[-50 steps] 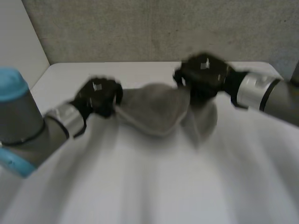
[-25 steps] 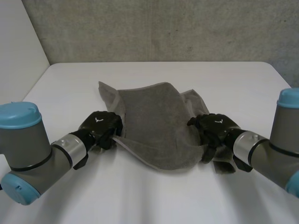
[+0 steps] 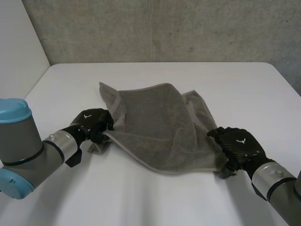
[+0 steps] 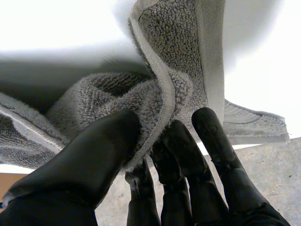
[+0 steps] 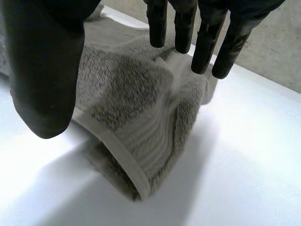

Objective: Fold the towel.

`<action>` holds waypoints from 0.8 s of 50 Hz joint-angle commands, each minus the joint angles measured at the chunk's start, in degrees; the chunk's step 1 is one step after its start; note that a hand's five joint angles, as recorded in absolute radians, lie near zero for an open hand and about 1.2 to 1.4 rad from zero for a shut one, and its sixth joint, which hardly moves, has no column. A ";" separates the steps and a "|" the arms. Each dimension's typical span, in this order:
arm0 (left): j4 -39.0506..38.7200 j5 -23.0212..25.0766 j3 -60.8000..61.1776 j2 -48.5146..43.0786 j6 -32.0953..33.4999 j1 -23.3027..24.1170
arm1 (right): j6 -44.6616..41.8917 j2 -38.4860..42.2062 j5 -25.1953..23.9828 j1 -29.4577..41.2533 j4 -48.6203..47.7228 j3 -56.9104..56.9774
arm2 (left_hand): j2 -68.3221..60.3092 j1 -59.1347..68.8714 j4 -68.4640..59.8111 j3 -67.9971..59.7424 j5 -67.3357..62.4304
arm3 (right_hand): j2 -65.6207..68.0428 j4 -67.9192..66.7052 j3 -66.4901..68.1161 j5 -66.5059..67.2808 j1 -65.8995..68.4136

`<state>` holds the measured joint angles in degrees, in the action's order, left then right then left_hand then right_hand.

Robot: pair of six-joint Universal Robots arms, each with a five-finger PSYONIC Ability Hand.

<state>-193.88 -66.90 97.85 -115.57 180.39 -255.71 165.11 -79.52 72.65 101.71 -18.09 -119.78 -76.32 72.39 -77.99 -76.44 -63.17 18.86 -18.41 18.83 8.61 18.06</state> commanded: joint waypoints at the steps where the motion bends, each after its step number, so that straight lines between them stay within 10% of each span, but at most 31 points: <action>1: 0.00 -0.07 0.06 0.00 -0.04 0.04 | -1.55 3.75 0.91 -0.11 -4.66 -1.07 | -3.68 7.61 -2.01 -3.56 -6.83 | 2.99 -3.43 3.02 3.24 3.78; 10: 0.00 -0.07 0.24 -0.09 -0.04 -0.05 | -1.90 7.45 1.09 -0.11 -5.29 1.21 | -3.68 7.61 -2.01 -3.56 -6.83 | 15.45 -15.89 15.48 15.70 16.24; 15: 0.00 -0.07 0.68 -0.09 -0.03 -0.40 | -1.64 6.83 0.31 -1.60 -5.81 3.14 | -3.68 7.61 -2.01 -3.56 -6.83 | 61.04 -61.48 61.06 61.29 61.83; 40: -5.10 -2.09 3.32 -4.13 0.14 1.44 | 10.76 -5.83 -9.02 -7.94 2.53 5.96 | 27.41 -23.49 29.08 27.53 24.27 | 61.14 -61.59 61.17 61.39 61.94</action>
<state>-198.66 -68.15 101.75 -118.67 180.52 -255.26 175.95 -84.18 65.21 95.60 -18.31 -113.75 -50.51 50.07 -50.66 -51.15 -39.90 75.41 -76.41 75.19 66.50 75.91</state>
